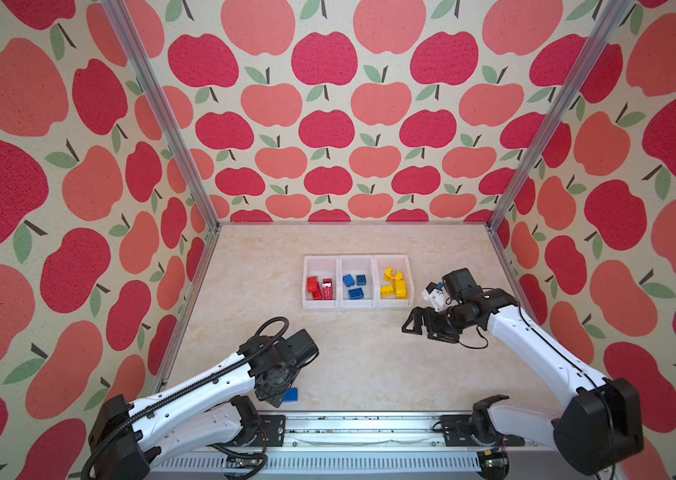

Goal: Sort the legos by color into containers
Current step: 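Lower the left gripper over the small blue brick and close on it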

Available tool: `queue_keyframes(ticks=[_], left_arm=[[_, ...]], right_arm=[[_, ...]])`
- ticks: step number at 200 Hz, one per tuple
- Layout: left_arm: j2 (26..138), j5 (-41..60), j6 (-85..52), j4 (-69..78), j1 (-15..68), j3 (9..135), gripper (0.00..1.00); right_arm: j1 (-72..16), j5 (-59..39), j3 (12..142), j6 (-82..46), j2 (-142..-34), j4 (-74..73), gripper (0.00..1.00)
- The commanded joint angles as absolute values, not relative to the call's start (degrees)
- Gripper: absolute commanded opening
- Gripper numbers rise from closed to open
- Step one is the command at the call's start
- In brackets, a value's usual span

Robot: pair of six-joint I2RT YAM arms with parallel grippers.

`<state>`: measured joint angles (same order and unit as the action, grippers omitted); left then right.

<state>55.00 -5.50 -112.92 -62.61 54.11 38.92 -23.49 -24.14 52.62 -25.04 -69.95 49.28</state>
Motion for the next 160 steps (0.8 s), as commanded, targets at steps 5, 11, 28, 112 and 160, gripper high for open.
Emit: queue_keyframes(ticks=[5,11,28,112,160], left_arm=[[55.1,-3.7,-116.7,-62.9,54.8,37.5,0.89],[55.3,-3.2,-116.6,-62.7,54.7,37.3,0.89],[56.1,-1.9,-115.8,-62.6,54.9,37.2,0.90],[57.0,-0.2,-117.4,-56.7,55.9,33.6,0.90],[58.5,-0.2,-118.2,-53.5,55.9,31.9,0.90]], right_arm=[[-23.1,-25.2,54.5,-23.5,-70.5,49.3,0.99],[-23.2,-25.2,54.4,-23.5,-70.6,49.2,0.99],[-23.2,-25.3,54.5,-23.4,-71.0,49.1,0.99],[-23.2,-25.5,55.5,-22.9,-72.9,48.7,0.99],[-23.1,-25.4,56.6,-22.4,-73.5,49.4,0.99]])
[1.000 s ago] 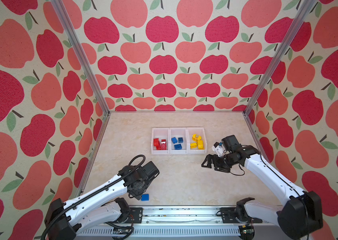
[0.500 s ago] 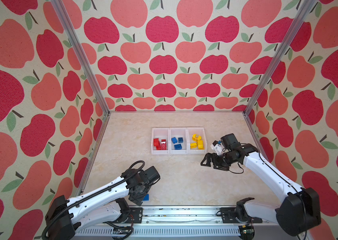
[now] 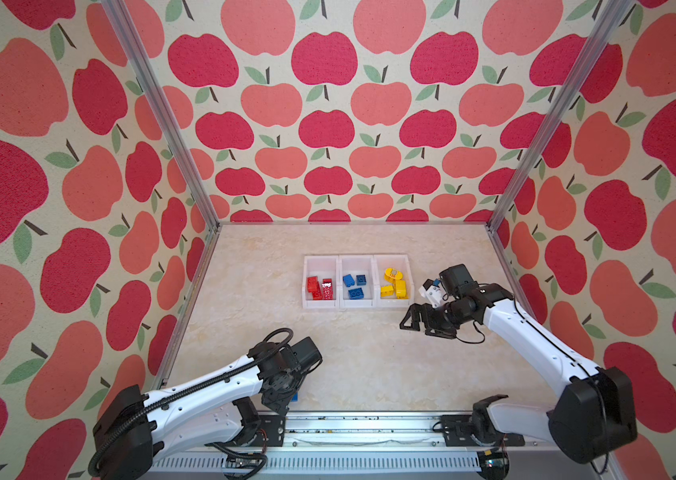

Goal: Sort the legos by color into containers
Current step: 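Lower the left gripper over the small blue brick and close on it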

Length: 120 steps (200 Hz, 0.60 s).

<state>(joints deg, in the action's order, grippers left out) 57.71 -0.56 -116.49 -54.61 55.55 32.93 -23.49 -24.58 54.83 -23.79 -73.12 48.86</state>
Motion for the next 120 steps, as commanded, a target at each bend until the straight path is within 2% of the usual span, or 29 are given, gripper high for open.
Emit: queue_keyframes(ticks=[1,90,120], left_arm=[[58.5,-0.2,-118.2,-53.5,55.8,31.9,0.90],[62.1,0.1,-118.8,-49.2,55.8,30.3,0.89],[64.4,-0.1,-118.7,-48.4,55.8,30.3,0.85]], right_arm=[[-23.2,-25.4,56.7,-22.4,-73.5,49.4,0.99],[-23.2,-25.1,57.0,-22.1,-73.6,49.9,0.99],[-23.2,-25.1,57.0,-22.0,-73.5,50.2,0.99]])
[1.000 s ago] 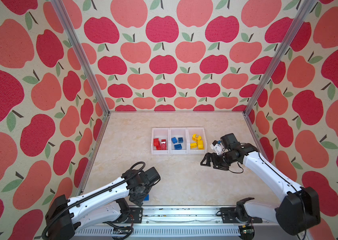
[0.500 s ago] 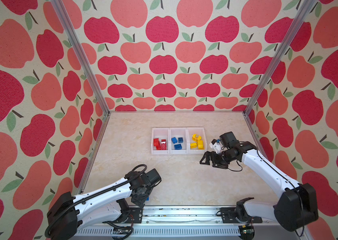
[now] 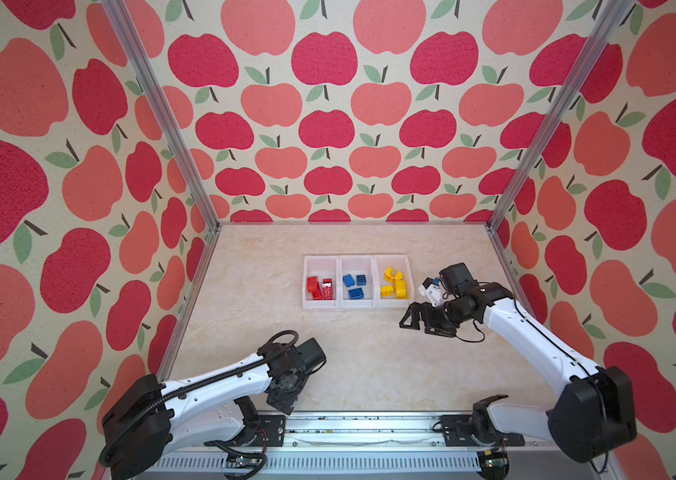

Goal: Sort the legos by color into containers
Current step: 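Lower the left gripper over the small blue brick and close on it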

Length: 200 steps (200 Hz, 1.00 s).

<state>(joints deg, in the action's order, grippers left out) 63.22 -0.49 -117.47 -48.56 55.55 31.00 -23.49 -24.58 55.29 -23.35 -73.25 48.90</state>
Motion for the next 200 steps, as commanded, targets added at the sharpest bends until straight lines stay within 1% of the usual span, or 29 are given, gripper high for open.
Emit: queue_keyframes(ticks=[1,74,82,154,200], left_arm=[[64.4,-0.1,-118.7,-48.4,55.8,30.3,0.84],[62.6,-0.9,-120.8,-50.8,55.7,28.9,0.69],[61.1,-0.8,-120.9,-50.9,55.7,28.7,0.67],[61.1,-0.7,-120.8,-51.5,55.6,28.7,0.47],[61.1,-0.5,-120.5,-51.5,55.6,28.6,0.37]], right_arm=[[-23.2,-25.1,57.0,-22.0,-73.4,50.2,0.99],[-23.1,-25.0,56.9,-22.0,-73.5,50.0,0.99],[-23.0,-24.9,56.9,-22.0,-73.5,50.0,0.99],[-22.9,-25.1,56.9,-22.1,-73.8,49.9,0.99],[-23.0,-25.0,56.9,-22.2,-73.5,49.9,0.99]])
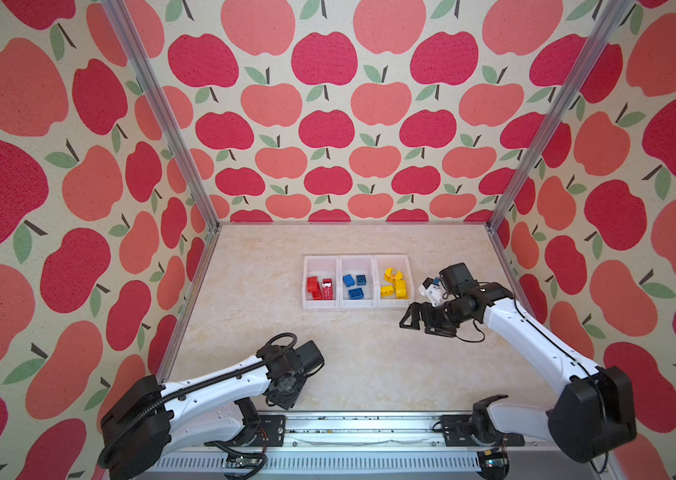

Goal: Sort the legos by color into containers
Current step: 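Lower the left gripper over the small blue brick and close on it, then lift the blue brick and carry it over the middle blue compartment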

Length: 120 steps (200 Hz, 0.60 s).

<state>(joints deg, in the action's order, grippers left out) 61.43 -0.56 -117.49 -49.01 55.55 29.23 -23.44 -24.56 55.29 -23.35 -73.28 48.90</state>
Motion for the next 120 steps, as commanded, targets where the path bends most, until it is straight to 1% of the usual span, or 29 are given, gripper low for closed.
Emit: queue_keyframes(ticks=[1,32,63,93,120], left_arm=[[61.1,-0.5,-120.5,-51.5,55.6,28.6,0.37],[60.6,-1.1,-120.0,-52.3,55.6,29.3,0.32],[60.2,-2.9,-117.5,-56.1,55.5,32.3,0.28],[59.9,-4.3,-113.6,-58.1,54.9,35.3,0.25],[60.4,-6.0,-107.4,-60.0,53.3,39.6,0.23]], right_arm=[[-23.0,-25.0,56.9,-22.2,-73.5,49.8,0.99],[-23.0,-25.0,56.8,-22.2,-73.4,49.8,0.99],[-23.0,-24.9,56.5,-22.5,-73.2,49.5,0.99],[-23.0,-24.9,56.1,-23.1,-72.7,48.9,0.99],[-23.0,-24.7,55.5,-23.8,-71.9,48.4,0.99]])
